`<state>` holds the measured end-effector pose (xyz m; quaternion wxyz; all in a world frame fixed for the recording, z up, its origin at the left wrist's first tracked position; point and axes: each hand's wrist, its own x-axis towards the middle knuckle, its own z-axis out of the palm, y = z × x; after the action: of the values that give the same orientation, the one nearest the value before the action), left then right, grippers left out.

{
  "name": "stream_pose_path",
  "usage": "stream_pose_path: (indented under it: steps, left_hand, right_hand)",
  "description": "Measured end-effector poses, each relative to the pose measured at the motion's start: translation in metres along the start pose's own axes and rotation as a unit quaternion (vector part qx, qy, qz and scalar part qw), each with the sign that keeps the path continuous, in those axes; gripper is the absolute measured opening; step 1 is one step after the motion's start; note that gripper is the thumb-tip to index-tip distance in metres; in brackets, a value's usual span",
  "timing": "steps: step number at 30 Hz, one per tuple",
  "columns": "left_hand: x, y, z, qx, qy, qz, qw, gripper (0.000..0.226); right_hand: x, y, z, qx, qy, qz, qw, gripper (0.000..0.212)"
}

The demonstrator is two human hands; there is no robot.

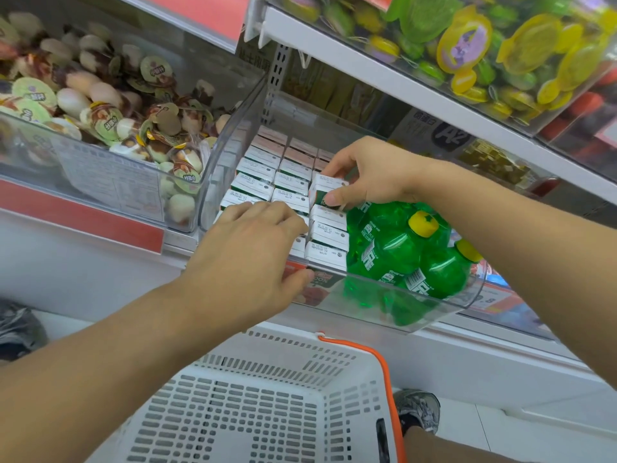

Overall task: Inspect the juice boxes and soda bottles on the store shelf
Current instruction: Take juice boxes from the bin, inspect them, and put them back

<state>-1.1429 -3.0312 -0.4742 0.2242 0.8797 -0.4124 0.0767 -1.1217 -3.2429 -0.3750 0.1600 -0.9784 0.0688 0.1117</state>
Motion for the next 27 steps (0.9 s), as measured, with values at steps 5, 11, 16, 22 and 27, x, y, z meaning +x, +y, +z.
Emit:
stream_pose_path:
  steps: [5,11,16,22,27]
  left_hand:
    - [-0.001,0.005,-0.003,-0.003,0.003,-0.014,1.0,0.058]
    - [-0.002,0.009,-0.005,-0.04,0.013,-0.026,0.999,0.063]
    - [-0.003,0.008,-0.01,-0.162,0.055,-0.05,0.984,0.065]
    - [-0.02,0.03,-0.022,-0.298,0.116,0.063,0.945,0.056]
    - [-0.035,0.049,-0.001,-0.365,-0.03,0.055,0.929,0.044]
  right_hand:
    - [-0.03,0.002,0.0,-0.135,0.108,-0.036,0.984,0.036]
    - [-0.076,0.013,0.004,-0.088,0.286,-0.132,0.945,0.038]
    - [-0.131,0.013,0.019,-0.018,0.4,-0.191,0.897,0.038]
    - [-0.174,0.017,0.071,0.155,0.375,-0.16,0.9,0.034]
    - [-0.176,0.013,0.106,0.429,0.238,-0.09,0.867,0.028]
